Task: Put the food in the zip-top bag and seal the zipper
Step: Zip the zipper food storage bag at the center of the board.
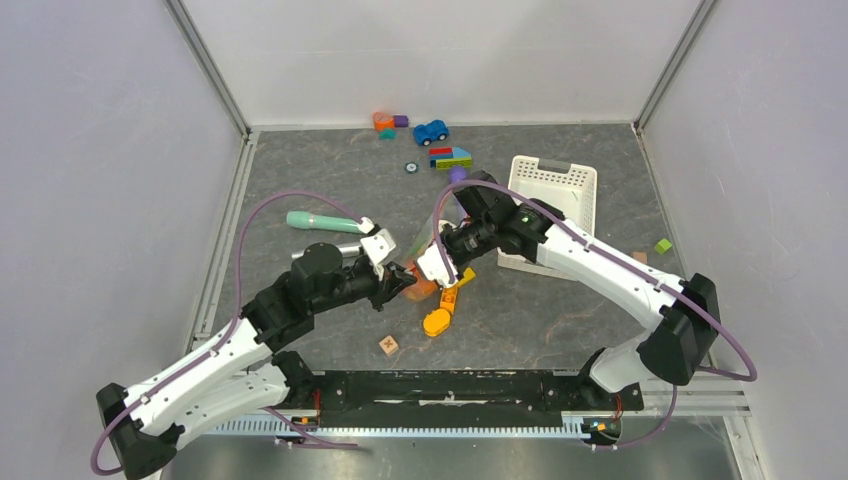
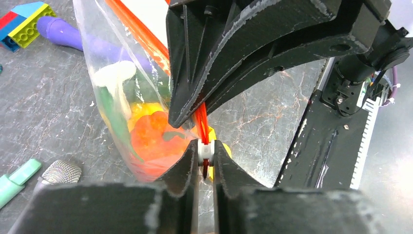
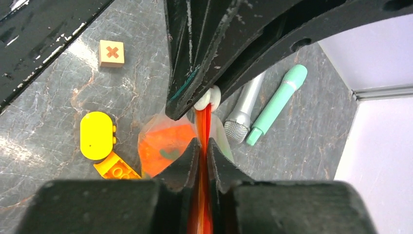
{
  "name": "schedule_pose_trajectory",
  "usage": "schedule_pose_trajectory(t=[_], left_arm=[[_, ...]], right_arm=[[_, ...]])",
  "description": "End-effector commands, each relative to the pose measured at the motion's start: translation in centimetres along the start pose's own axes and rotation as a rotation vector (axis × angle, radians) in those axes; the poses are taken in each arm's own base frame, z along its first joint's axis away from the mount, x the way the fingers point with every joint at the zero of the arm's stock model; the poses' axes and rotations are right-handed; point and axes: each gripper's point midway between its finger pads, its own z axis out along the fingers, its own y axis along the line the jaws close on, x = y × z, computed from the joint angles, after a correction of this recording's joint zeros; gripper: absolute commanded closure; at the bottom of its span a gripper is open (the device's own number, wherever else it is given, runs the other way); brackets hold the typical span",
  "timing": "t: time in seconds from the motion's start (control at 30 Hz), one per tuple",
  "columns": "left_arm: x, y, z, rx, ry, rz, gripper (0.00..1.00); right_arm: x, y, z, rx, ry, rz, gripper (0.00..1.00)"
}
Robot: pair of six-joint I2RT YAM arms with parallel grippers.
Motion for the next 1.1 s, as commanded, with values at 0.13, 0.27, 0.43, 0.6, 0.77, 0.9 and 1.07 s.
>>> schedule_pose_trajectory(t=[0.13,0.27,0.43,0.6,0.77,0.9,1.07], left_arm=[[-0.5,0.7,-0.2,-0.036,-0.054,0.044,0.30],[0.7,1.6,-0.1,-0.097,-0.040,0.002,0.34],[0.8,1.1,0.0,-0.067,-0.099,-0.003,0.45],[-0.9,0.5,-0.3,-0.036,-0.209,0.014,0.51],[-1.5,0.5,-0.2,-0.032,-0.243,0.021,0.53],[-1.7,0.0,0.1,-0.002,-0.243,0.034,0.73],[-1.2,-0.3,0.0,0.016,-0.219,0.049,0.98]], right_arm=[[-1.2,-1.7,-1.3,0.063,0.014,0.030,0.99],[-1.4,-2.0,-1.6,0.083,0.012,0.052,1.00],[-1.8,-2.0,-1.7,0.099,-0.006,0.091,1.00],[-1.7,-1.4,-1.5,0.088,-0.012,0.116,1.00],[-2.0,-1.2,-1.4,0.080,-0.025,0.128,1.00],[-2.0,-1.0,-1.4,0.075,-0.033,0.131,1.00],[-2.2,-1.6,-1.6,0.094,-0.029,0.155,0.94]])
